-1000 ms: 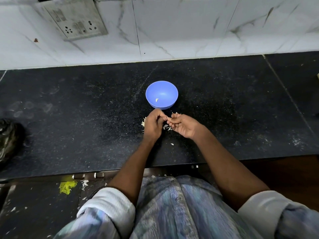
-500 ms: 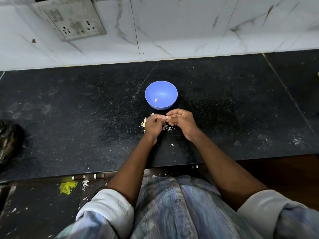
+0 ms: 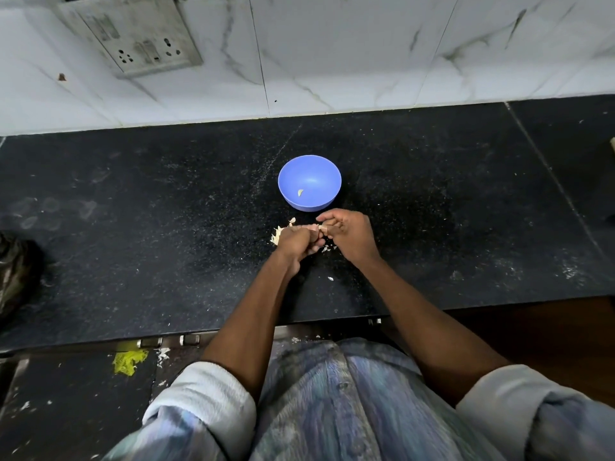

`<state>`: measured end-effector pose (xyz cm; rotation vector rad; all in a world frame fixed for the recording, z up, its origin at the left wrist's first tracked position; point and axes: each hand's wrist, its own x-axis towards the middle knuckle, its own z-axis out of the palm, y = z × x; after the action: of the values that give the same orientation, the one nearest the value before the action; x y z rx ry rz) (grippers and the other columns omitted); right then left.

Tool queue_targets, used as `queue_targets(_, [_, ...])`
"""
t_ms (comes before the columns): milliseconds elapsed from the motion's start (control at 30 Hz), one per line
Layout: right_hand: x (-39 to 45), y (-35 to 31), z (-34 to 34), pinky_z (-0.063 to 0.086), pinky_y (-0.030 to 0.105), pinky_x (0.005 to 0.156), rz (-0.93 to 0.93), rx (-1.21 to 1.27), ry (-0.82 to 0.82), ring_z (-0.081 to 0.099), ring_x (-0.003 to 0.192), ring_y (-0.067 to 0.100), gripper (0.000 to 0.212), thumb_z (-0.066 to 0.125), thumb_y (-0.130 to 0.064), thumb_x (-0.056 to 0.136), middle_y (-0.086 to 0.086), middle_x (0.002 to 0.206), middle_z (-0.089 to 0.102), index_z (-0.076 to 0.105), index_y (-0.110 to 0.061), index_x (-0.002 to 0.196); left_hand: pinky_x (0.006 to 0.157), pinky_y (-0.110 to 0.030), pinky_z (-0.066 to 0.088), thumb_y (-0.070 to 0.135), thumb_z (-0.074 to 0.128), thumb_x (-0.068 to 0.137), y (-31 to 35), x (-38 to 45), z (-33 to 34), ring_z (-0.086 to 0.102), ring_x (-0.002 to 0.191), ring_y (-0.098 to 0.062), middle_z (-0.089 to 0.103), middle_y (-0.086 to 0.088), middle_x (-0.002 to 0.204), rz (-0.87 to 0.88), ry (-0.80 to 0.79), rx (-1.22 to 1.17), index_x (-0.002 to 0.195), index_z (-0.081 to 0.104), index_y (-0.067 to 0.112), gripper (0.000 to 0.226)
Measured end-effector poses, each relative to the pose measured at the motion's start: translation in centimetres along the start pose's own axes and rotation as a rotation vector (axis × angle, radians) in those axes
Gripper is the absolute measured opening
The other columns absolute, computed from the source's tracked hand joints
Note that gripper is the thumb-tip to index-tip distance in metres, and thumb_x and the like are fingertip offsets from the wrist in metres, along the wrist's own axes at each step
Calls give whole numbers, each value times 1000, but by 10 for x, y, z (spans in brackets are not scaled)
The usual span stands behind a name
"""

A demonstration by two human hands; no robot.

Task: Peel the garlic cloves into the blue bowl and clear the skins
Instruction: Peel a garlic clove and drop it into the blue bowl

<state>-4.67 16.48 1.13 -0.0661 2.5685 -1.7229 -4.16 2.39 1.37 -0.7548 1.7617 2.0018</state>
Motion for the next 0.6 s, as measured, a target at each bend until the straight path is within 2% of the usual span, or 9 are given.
queue_targets(67, [-2,2,2,59,25,75,87,115,-1,73,78,13,21,68,8,90,4,85,78,80,-7,99,51,-13,49,-6,49,102,-1,-1,0,65,64,-7,74,1,67,2,-45,-2,81,73,10,36])
queue_targets(133, [-1,1,2,59,26,74,264,288,-2,70,76,18,17,69,6,90,10,86,78,79,-5,99,53,-13,48,-6,48,102,-6,-2,-1,64,62,-4,74,1,68,78,-60,30,79,73,11,39])
queue_targets(233, [3,-3,-6,57,23,73,446,478,-45,66,76,18,15,68,4,93,13,84,76,76,-2,104,54,-18,52,-6,52,102,-14,1,-4,65,63,-8,72,-5,75,173,4,64,87,71,6,27])
queue_targets(300, [2,-3,-10,57,22,71,468,538,-72,66,74,16,18,66,4,93,13,85,75,75,-2,107,57,-21,56,-7,54,102,-16,2,-8,67,65,-11,71,-10,80,231,16,91,94,70,2,20])
queue_targets(367, [0,-2,-10,57,21,72,460,560,-77,67,73,15,21,65,5,93,14,87,75,75,-3,110,61,-22,57,-10,57,99,-18,2,-10,69,67,-15,74,-13,80,290,29,138,94,72,1,19])
queue_targets(500, [-1,-1,-9,58,24,75,465,548,-72,68,76,16,21,64,4,94,16,89,75,74,-1,112,71,-28,60,-1,73,94,-20,0,-12,74,74,-20,80,-13,84,376,38,223,100,79,2,9])
queue_targets(600, [-2,-4,-10,60,28,77,487,576,-42,73,78,19,20,66,4,92,19,90,77,72,1,111,80,-36,65,-5,76,90,-20,-1,-13,79,82,-26,81,-11,87,401,26,226,114,74,4,26])
